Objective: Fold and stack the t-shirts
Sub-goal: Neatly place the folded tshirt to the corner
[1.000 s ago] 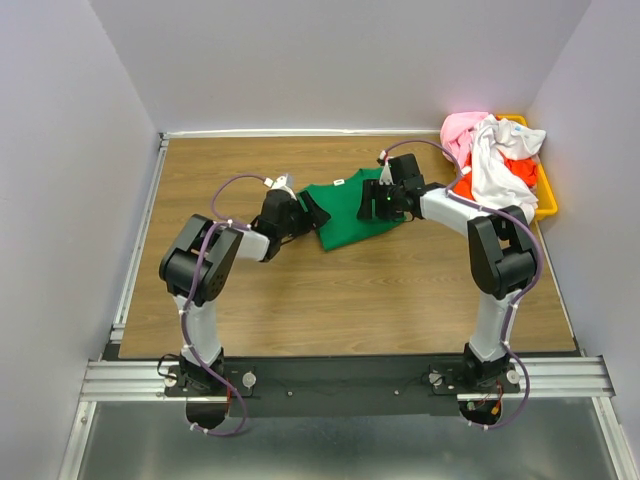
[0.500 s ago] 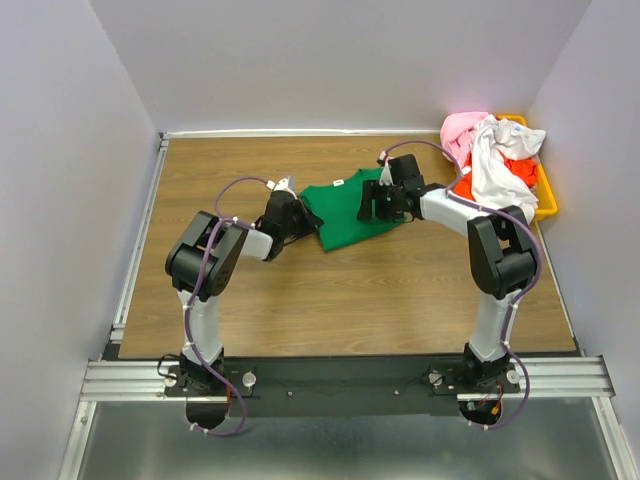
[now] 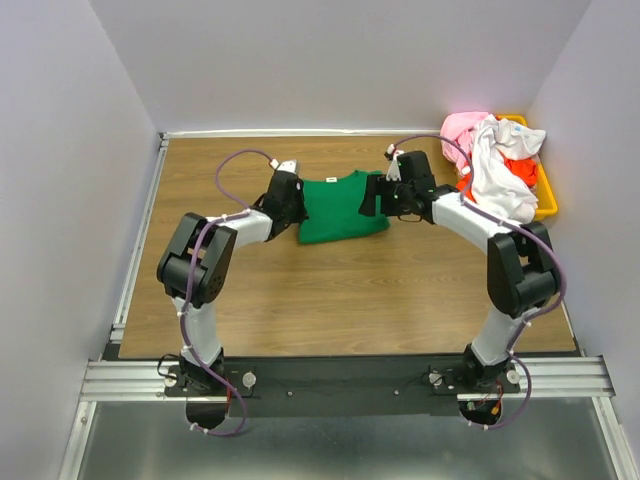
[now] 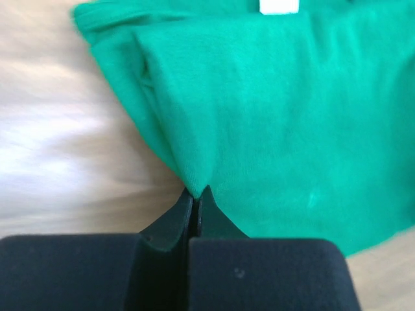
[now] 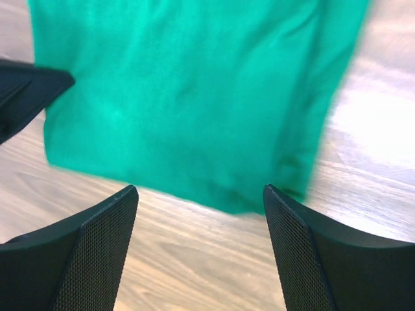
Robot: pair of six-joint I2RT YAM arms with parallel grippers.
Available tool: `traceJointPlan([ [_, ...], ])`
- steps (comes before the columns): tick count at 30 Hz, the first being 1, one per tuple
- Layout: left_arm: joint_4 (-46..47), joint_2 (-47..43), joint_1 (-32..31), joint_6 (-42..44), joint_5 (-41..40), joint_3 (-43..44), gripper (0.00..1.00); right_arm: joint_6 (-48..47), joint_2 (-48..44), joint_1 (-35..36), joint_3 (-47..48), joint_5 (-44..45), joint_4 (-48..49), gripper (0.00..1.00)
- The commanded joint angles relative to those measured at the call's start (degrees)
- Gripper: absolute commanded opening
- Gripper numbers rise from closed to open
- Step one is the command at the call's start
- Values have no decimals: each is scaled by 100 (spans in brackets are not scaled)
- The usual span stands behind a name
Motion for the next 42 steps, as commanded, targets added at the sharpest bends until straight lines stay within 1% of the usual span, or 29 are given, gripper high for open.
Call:
traceJointPlan([
  [1, -1152, -185, 264, 1133, -987, 529, 0, 93, -471, 30, -122, 280, -1, 86],
  [2, -1248, -159, 308, 1343, -1145, 600, 0, 110, -611, 30, -131, 289, -10, 86],
  [5, -1495, -115, 554, 1616, -1295, 837, 0, 102, -874, 21, -157, 403, -45, 87],
  [7, -1583, -71, 730, 1705, -1287, 969, 0, 76, -998, 30, -157, 508, -62, 88],
  [8, -1600, -53, 913, 1757, -1270, 1004, 0, 67, -1042, 30, -166, 613, -71, 88],
  [13, -1750, 210, 1389, 2416, -1374, 1461, 0, 40, -1367, 30, -245, 790, -106, 89],
  [16, -1917, 430, 1688, 2811, -1550, 1882, 0, 23, -1508, 30, -341, 852, -106, 89],
  [20, -2005, 728, 2101, 3276, -1533, 2409, 0, -12, -1693, 30, -499, 913, -115, 89],
  [21, -2083, 860, 2189, 3348, -1524, 2672, 0, -4, -1728, 30, -543, 913, -115, 89],
  [22, -2093, 931, 2355, 3401, -1516, 2788, 0, 5, -1772, 30, -622, 904, -106, 89],
  [24, -2119, 1115, 2418, 3603, -1454, 3112, 0, 23, -1886, 21, -693, 931, -115, 89],
  [26, -2119, 1256, 2707, 3743, -1393, 3324, 0, 31, -1974, 30, -754, 966, -106, 89],
  [29, -2268, 1581, 2953, 3972, -1428, 3824, 0, 23, -2027, 21, -763, 949, -106, 89],
  [30, -2382, 1738, 2998, 4007, -1428, 4078, 0, 31, -2053, 30, -763, 922, -106, 89],
  [37, -2585, 2249, 3367, 4280, -1357, 4852, 0, 49, -2001, 21, -772, 860, -106, 89],
  [42, -2760, 2618, 3490, 4421, -1357, 5476, 0, 49, -1913, 30, -763, 826, -106, 89],
])
